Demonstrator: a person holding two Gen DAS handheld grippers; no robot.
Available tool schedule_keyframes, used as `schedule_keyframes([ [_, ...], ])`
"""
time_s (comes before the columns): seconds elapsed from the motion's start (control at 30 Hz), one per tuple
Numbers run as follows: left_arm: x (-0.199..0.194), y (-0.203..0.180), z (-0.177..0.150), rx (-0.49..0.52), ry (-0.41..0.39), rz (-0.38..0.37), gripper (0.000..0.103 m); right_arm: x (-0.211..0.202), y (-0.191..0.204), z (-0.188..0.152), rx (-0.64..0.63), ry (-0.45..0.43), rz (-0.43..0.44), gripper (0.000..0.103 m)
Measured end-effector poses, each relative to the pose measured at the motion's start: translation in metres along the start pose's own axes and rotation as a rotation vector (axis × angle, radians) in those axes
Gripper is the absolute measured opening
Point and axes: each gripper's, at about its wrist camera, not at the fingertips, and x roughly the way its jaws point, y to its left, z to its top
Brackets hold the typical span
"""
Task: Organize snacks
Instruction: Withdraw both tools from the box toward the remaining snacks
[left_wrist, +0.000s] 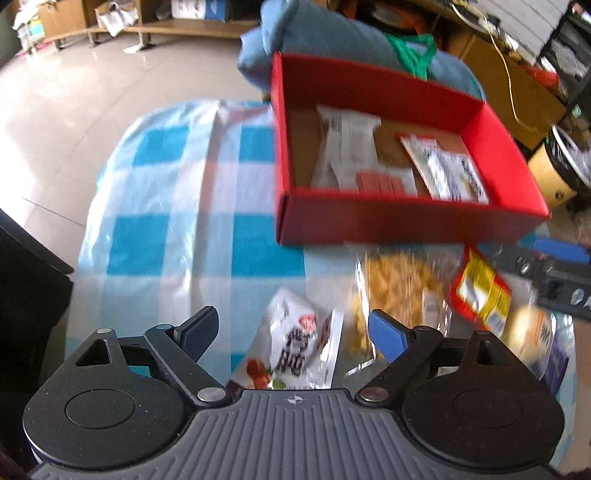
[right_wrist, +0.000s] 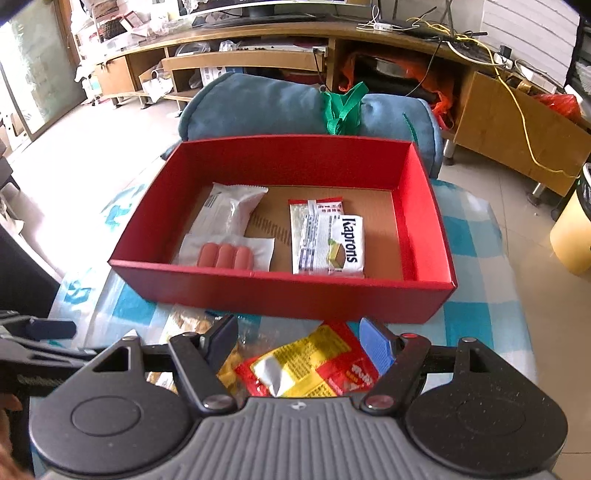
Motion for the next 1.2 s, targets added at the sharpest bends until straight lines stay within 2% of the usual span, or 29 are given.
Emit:
schedule_keyframes([
  [0.2,0.019,-0.002,-0.006,0.038,0.050,0.017,0.091,0.002,-0.010,-0.009,0.010,0.031,-0.008,0.070],
  [0.3,0.026,0.000,-0.009,0.037,0.082,-0.004,0.085,0.004,-0.019,-0.013,0.025,0.049,-0.018,0.070],
  [0.47,0.025,-0.002,-0.014,0.060,0.073,0.006,0.079,0.009,-0.034,-0.018,0.053,0.078,-0.037,0.070],
  [0.53,0.023,-0.003,-0.015,0.070,0.075,-0.006,0.070,0.011,-0.036,-0.019,0.059,0.086,-0.043,0.070],
  [0.6,0.020,-0.003,-0.019,0.074,0.084,-0.027,0.066,0.012,-0.035,-0.020,0.054,0.091,-0.043,0.070],
  [0.97,0.010,0.001,-0.040,0.082,0.120,-0.062,0.066,0.008,-0.050,-0.021,0.077,0.092,-0.057,0.070],
  [1.1,0.011,-0.003,-0.037,0.094,0.107,-0.031,0.079,0.012,-0.064,-0.023,0.115,0.107,-0.073,0.070],
  [1.2,0.016,-0.007,-0.035,0.105,0.104,-0.016,0.080,0.018,-0.068,-0.025,0.114,0.147,-0.052,0.071],
])
